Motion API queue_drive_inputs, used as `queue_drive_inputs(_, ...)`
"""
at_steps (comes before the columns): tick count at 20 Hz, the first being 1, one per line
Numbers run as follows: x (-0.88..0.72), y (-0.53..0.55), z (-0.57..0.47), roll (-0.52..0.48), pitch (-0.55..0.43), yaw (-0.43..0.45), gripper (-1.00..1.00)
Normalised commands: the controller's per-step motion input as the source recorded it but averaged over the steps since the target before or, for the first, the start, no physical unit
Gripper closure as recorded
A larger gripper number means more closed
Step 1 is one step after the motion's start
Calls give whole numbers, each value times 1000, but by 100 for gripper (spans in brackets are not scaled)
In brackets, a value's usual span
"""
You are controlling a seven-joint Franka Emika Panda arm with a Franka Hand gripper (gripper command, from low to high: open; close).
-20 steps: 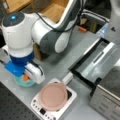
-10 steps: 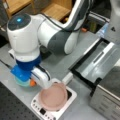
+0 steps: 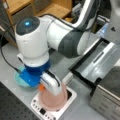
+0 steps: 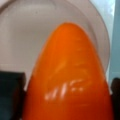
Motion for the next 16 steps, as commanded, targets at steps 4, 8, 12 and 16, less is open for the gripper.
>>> queue_drive_inputs(4, -32, 219, -78, -140, 43, -85, 100)
queue_drive_inputs(8, -22, 188, -140, -138, 9, -59, 100)
queue_drive_inputs(12, -5, 139, -137, -143, -27, -53, 100)
queue_drive_inputs(16, 3, 71, -82, -149, -49, -54, 100)
